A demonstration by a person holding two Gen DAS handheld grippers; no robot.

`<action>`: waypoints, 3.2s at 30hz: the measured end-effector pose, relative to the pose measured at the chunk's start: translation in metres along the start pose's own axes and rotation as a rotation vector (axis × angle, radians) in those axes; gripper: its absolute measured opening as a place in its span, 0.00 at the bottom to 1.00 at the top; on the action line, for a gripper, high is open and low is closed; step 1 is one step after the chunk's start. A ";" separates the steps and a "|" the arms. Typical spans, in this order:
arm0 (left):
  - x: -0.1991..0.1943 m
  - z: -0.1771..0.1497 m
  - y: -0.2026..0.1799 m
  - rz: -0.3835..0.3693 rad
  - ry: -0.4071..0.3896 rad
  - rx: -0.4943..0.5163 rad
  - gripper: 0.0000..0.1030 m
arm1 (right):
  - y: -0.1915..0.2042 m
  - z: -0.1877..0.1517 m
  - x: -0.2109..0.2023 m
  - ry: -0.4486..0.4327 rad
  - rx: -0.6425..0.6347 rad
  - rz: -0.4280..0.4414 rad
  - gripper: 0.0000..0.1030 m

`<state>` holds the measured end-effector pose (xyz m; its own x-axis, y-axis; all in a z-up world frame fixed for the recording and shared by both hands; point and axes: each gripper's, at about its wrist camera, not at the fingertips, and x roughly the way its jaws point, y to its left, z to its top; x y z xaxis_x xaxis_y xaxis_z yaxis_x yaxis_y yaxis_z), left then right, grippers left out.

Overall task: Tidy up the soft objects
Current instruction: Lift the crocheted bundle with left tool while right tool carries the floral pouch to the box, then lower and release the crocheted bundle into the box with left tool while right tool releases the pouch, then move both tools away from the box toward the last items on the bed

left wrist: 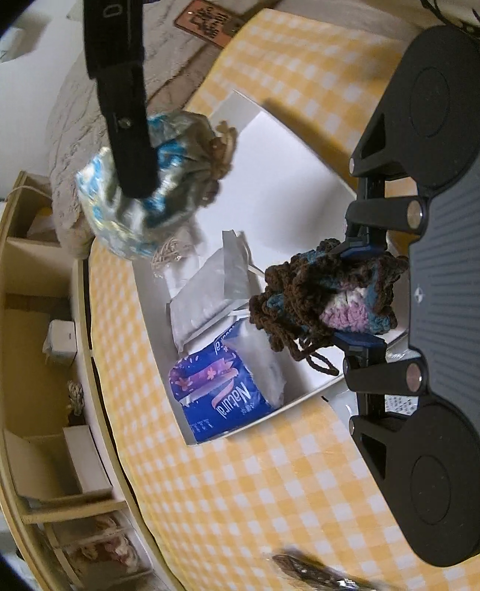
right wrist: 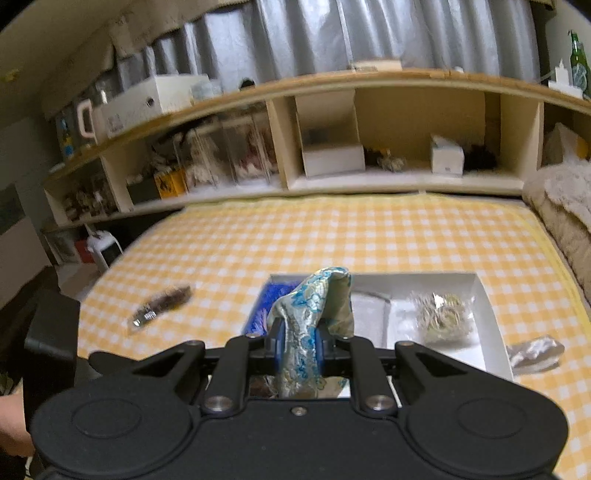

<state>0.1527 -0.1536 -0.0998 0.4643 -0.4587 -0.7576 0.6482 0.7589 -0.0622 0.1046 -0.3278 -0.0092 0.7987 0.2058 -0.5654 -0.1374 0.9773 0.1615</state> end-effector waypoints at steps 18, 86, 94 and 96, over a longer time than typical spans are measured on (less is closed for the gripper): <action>-0.008 0.013 -0.001 -0.050 -0.063 0.019 0.27 | -0.004 -0.018 0.051 0.257 -0.003 0.014 0.17; -0.107 0.005 0.012 0.022 -0.232 -0.153 0.86 | 0.014 -0.016 -0.054 0.055 0.100 -0.206 0.76; -0.135 -0.002 0.023 0.064 -0.296 -0.208 1.00 | 0.023 -0.023 -0.075 0.002 0.099 -0.239 0.91; -0.140 -0.004 0.026 0.078 -0.308 -0.218 1.00 | 0.025 -0.024 -0.077 -0.012 0.094 -0.255 0.98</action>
<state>0.1022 -0.0679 0.0024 0.6884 -0.4876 -0.5370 0.4757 0.8624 -0.1733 0.0259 -0.3176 0.0192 0.8073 -0.0471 -0.5883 0.1235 0.9882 0.0903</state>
